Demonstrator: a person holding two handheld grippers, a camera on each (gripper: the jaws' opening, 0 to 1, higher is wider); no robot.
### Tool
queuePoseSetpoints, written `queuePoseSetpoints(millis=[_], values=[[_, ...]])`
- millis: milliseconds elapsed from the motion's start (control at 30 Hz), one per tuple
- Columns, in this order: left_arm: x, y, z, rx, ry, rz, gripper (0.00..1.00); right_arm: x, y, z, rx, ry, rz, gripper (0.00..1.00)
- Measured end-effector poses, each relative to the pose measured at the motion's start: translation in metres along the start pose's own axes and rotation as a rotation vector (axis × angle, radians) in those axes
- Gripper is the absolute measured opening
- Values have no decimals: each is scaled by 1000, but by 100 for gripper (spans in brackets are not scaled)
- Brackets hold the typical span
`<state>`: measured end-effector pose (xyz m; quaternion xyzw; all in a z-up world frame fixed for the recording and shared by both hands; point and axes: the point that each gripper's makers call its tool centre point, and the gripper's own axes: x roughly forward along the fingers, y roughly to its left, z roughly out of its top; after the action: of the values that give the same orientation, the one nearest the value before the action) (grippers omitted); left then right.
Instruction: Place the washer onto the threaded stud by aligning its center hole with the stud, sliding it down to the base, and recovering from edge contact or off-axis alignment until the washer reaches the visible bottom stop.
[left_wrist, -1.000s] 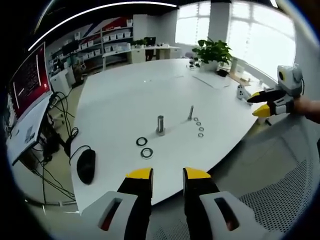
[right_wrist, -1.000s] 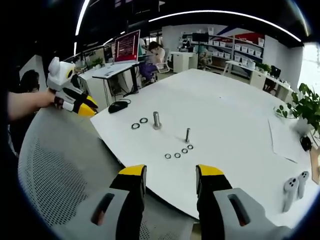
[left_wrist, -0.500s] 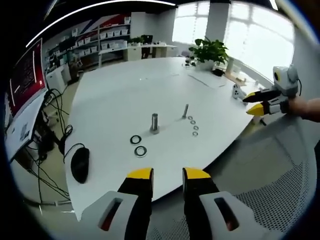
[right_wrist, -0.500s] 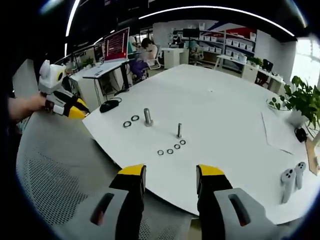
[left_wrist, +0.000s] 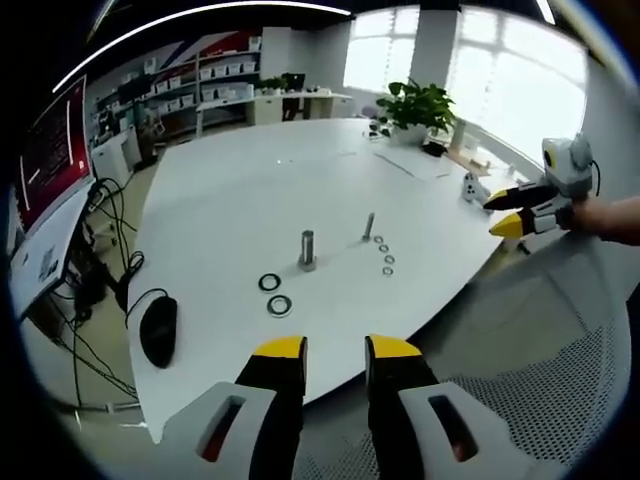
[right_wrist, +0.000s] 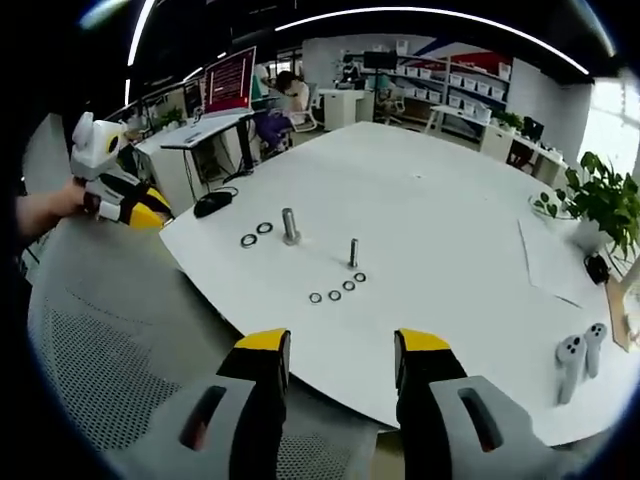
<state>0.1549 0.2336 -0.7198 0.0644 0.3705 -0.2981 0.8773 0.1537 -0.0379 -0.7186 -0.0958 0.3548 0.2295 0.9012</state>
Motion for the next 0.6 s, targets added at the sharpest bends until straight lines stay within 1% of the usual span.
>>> queuePoseSetpoints(millis=[100, 200, 300, 367, 433, 467, 533, 600], values=[[0, 2, 0, -1, 1, 10, 21, 0, -1, 0, 9, -2, -1, 45], [1, 2, 1, -4, 5, 11, 22, -2, 0, 2, -15, -17, -1, 45], [4, 2, -2, -12, 33, -2, 22, -1, -1, 2, -2, -14, 4, 45], [5, 3, -1, -28, 41, -7, 22, -2, -1, 5, 15, -29, 12, 46], [3, 5, 2, -46, 33, -3, 22, -3, 0, 5, 26, -36, 19, 46], [3, 7, 2, -73, 32, -4, 22, -3, 0, 5, 27, -35, 21, 46], [4, 9, -1, -102, 44, -5, 22, -2, 1, 5, 29, -39, 30, 46], [5, 11, -1, -110, 51, -3, 22, -3, 2, 7, 32, -50, 36, 46]])
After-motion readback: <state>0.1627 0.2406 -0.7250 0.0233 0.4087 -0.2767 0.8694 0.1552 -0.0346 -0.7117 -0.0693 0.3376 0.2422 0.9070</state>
